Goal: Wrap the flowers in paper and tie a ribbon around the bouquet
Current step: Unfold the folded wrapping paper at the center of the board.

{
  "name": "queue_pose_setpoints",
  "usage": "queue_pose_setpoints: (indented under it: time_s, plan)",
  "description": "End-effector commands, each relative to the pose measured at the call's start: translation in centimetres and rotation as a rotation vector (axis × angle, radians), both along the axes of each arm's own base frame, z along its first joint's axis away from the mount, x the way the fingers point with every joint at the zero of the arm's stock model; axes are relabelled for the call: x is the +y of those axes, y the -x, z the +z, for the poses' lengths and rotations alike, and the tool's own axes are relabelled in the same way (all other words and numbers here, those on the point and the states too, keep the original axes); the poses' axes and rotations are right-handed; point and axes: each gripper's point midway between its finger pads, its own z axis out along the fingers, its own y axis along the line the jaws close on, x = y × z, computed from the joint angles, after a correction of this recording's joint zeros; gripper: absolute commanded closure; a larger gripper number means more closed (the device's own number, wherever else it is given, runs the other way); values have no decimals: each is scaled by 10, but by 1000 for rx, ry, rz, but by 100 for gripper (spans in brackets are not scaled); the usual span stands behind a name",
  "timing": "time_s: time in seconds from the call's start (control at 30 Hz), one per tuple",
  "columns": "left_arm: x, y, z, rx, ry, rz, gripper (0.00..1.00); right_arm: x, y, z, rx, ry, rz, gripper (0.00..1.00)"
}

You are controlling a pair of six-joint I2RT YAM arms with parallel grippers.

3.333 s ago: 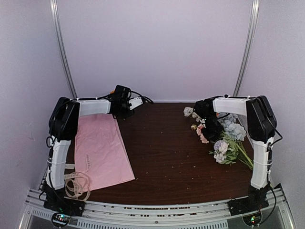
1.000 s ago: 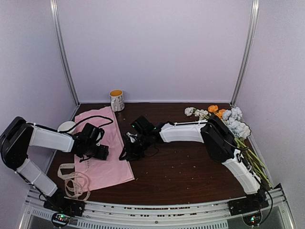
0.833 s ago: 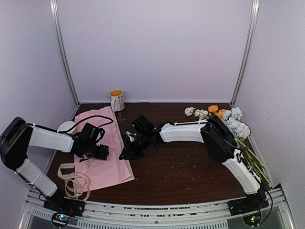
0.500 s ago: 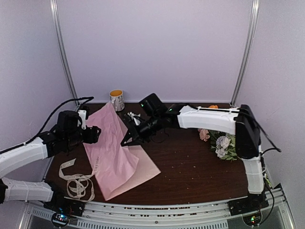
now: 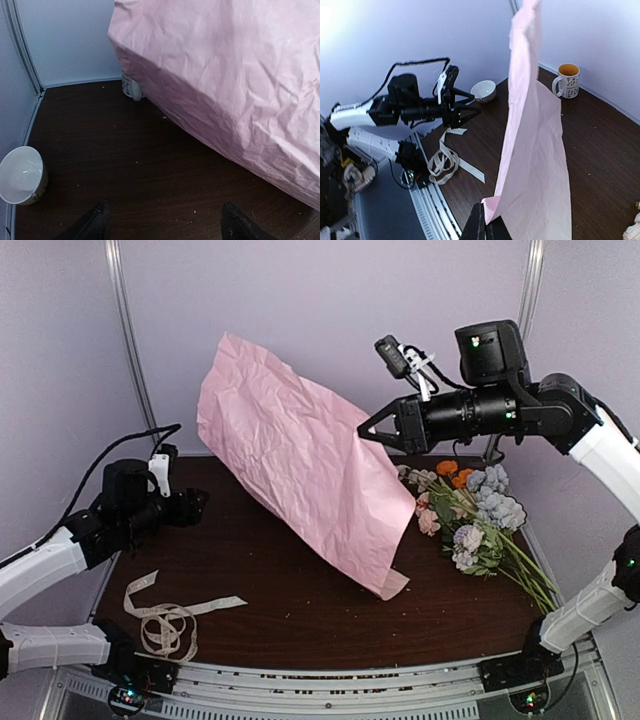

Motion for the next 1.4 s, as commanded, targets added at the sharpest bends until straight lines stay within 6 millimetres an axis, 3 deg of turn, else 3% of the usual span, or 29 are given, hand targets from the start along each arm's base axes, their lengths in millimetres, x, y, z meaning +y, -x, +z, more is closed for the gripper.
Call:
queue_pose_setpoints:
  time_s: [0.0,0.07,0.23,0.3,0.4,0.6,0.7,0.9,1.2,1.37]
  plan:
    - [-23,-1,41,-71,142,-117,21,35,33,-88,-67,340,173,100]
    - [-25,3,51,-65,201,-139,18,59,51,-122,-72,430,280,100]
    - [-50,24,77,-46,364,-323,6,106,64,-201,9,607,425,100]
    - [-55,25,67,5,393,-337,4,127,70,-222,12,628,479,100]
    - [-49,16,35,92,409,-260,2,155,79,-247,29,636,555,100]
    - [-52,1,-16,212,472,-213,2,189,74,-272,38,603,571,100]
    - [-58,-4,-26,233,486,-237,2,196,75,-282,54,604,582,100]
    - [-40,-10,-83,356,466,-110,3,202,77,-290,76,577,592,100]
    - [-34,-3,-109,434,473,-64,4,213,72,-290,85,541,573,100]
    - [-39,-7,-121,480,513,-86,20,223,72,-279,86,484,566,100]
